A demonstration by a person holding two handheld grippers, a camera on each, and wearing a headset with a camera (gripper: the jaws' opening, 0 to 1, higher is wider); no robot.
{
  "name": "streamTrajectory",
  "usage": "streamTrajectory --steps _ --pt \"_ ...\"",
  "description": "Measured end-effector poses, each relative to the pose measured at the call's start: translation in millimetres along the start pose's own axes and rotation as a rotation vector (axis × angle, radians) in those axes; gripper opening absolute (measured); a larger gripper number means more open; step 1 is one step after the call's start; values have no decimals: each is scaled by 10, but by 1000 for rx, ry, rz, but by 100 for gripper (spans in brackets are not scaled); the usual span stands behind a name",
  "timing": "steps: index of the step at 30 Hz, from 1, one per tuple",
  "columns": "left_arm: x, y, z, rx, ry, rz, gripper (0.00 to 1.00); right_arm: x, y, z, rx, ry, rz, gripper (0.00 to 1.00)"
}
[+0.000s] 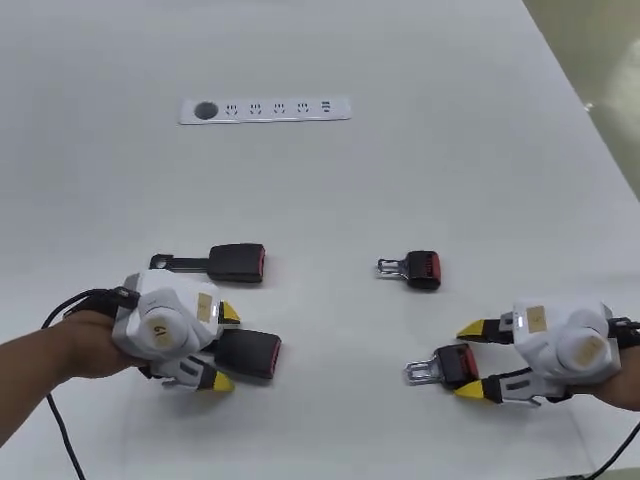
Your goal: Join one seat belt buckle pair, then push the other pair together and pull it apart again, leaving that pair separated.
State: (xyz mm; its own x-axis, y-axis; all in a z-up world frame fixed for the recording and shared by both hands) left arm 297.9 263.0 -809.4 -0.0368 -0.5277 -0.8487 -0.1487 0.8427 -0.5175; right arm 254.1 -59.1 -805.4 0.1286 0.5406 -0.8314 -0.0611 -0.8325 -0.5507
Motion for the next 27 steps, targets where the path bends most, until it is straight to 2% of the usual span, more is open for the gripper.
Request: streamTrajectory --steps 4,7,9,12,16,19,27 --pt "12 -22 1 -6 7 -15 45 29 -3 3 -22 -8 18 40" --pt "12 -27 10 -18 -6 -22 36 37 -24 5 -27 -11 25 38" --pt "12 -21 8 -29 -17 -27 35 46 -34 8 -4 -12 29 38" --pt "10 -3 -6 -35 -32 -35 35 60 -59 16 -18 -3 28 38" --pt "1 12 -18 -47 -50 -51 34 94 -107 -5 6 2 27 37" --pt "-2 11 -15 -72 -60 -45 34 124 -151 -33 25 8 19 37" --pt "-9 3 -8 -68 -62 -30 34 219 -288 -56 22 19 10 37"
Point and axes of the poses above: the centre of the closed fingertips' face, and the gripper's own axes: x roughly forward along the fingers, z roughly to its left, y roughly out of its underside, the point moved 6 cm from there along -x, roughly backward along the fingers, and after that the axes turned 11 degrees about -x, right-handed, at the moved point
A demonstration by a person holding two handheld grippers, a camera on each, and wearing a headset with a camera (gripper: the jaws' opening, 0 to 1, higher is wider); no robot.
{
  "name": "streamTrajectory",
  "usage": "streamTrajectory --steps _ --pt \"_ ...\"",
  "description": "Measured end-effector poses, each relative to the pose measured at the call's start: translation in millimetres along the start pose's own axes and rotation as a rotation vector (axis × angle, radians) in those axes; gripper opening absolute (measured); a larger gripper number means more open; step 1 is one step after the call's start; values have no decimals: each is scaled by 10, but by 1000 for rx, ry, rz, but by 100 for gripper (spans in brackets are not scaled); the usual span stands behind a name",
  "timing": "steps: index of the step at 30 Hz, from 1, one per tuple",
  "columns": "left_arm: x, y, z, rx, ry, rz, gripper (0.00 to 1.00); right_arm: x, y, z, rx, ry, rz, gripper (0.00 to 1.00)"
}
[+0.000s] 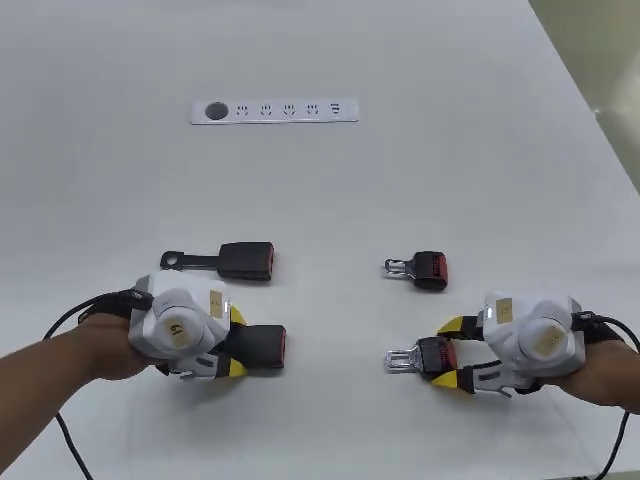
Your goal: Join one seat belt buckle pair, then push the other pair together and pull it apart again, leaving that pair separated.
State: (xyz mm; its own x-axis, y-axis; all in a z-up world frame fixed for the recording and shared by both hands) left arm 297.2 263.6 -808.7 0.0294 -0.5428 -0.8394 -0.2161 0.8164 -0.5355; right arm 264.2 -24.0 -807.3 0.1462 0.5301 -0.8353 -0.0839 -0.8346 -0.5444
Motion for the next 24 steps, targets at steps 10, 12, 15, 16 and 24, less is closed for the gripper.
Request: streamTrajectory --steps 10,12,15,16,24 --pt "-3 -1 7 -5 0 3 34 104 -140 -25 23 12 -28 37" --pt "-4 -2 7 -6 0 5 34 144 -192 -27 7 11 -34 37" --pt "-5 -1 8 -12 -4 7 34 195 -279 -32 1 4 -45 37" --pt "-5 -2 5 -15 -6 6 34 211 -303 -36 -3 4 -48 37" --pt "-6 -8 1 -15 -6 7 34 358 -533 -39 -12 0 -80 34"
Point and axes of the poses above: the centre of the closed fingertips' face, and the gripper's own axes: x roughly forward along the fingers, z roughly to its left, y roughly out of its underside, the point moved 6 cm from there along -x, roughly backward along the fingers, and after that the axes turned 11 degrees about -x, right-handed, at the moved point
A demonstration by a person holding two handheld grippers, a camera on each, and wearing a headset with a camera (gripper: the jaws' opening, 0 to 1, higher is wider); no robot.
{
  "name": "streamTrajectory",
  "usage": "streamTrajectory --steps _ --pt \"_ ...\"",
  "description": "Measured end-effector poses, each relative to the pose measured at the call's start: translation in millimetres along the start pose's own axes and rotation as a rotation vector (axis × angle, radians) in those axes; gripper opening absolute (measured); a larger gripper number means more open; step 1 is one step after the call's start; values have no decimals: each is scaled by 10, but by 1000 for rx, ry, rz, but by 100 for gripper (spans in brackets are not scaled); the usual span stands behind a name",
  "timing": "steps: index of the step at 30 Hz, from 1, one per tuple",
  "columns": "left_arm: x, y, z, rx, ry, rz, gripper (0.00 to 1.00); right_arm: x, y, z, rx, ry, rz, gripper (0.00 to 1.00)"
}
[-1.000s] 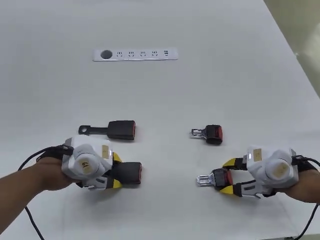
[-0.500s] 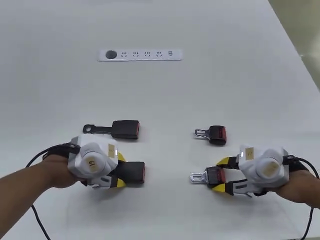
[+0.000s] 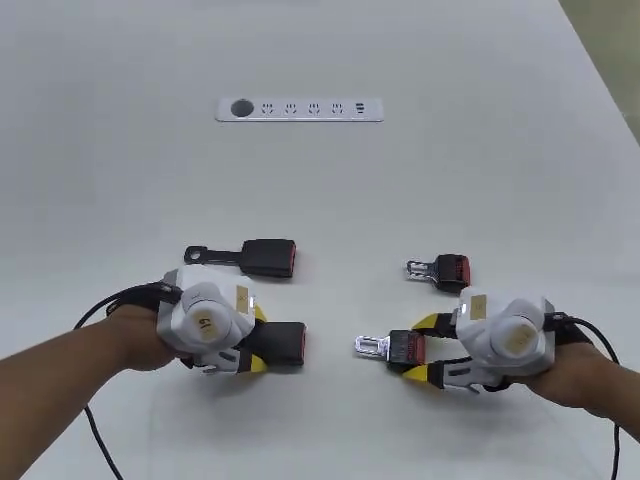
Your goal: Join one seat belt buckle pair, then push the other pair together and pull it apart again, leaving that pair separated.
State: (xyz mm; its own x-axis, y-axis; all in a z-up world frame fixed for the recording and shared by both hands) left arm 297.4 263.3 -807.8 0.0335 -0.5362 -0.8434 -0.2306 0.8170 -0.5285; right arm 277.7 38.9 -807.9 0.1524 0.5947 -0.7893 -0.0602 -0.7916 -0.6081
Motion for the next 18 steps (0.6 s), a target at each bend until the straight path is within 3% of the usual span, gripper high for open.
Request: streamTrajectory --steps 18 --pt "5 -4 -10 9 4 5 33 212 -255 26 -73 -53 -35 34"
Point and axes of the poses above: the centre of the closed fingertips' face, and the gripper's own axes: x roughly forward along the fingers, z roughly to its left, y roughly out of its underside, the point moved 6 cm from there along -x, roughly backward along the fingers, and after that the axes turned 11 degrees about -x, right-handed, at the moved point
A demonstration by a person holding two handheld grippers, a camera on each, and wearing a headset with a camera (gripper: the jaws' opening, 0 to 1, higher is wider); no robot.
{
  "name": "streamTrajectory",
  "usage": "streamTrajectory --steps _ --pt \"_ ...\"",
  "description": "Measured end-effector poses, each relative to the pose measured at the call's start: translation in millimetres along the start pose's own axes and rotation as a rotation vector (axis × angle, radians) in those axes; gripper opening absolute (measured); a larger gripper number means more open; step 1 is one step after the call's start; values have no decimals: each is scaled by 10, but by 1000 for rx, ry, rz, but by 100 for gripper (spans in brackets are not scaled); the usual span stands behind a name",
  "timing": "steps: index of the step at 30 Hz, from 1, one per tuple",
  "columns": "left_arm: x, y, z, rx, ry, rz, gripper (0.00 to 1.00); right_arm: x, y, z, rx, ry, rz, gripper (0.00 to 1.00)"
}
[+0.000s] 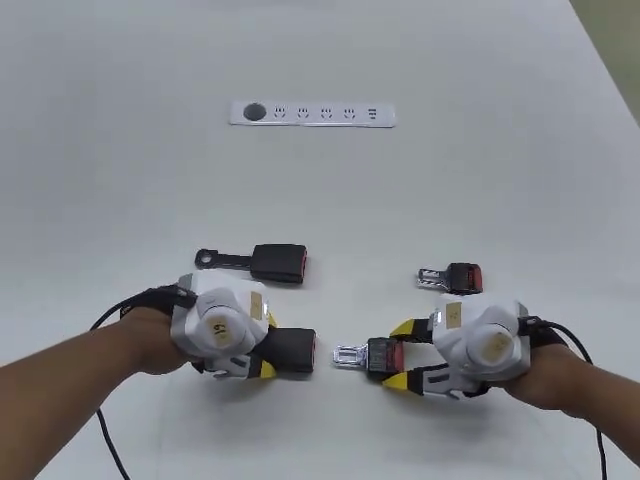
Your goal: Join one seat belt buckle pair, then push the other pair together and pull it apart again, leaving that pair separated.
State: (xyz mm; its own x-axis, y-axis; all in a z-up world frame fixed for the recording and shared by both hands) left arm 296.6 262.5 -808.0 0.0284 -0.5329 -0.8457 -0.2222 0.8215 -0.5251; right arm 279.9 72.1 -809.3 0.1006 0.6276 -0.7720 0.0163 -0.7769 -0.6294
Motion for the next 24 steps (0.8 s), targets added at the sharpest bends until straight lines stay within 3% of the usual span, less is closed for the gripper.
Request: streamTrajectory --steps 10,20,21,24 --pt "5 -5 1 -1 1 5 33 130 -135 -23 8 -6 -38 34" --pt "6 -4 3 0 4 2 33 165 -174 -54 -8 -10 -34 34" --pt "6 -5 3 -1 3 2 33 184 -200 -51 17 -14 -40 34" --pt "7 -6 2 -2 3 3 33 253 -277 -49 -1 -13 -48 34"
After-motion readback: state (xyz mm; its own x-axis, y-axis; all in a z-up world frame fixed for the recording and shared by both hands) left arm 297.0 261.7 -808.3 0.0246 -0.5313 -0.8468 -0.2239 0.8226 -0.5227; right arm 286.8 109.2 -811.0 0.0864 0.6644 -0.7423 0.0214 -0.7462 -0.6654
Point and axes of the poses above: the centre of the closed fingertips' face, and the gripper's own axes: x roughly forward along the fingers, z roughly to its left, y roughly out of its underside, the point moved 6 cm from there along -x, roughly backward along the fingers, and after that the axes turned 11 degrees about -x, right-handed, at the moved point
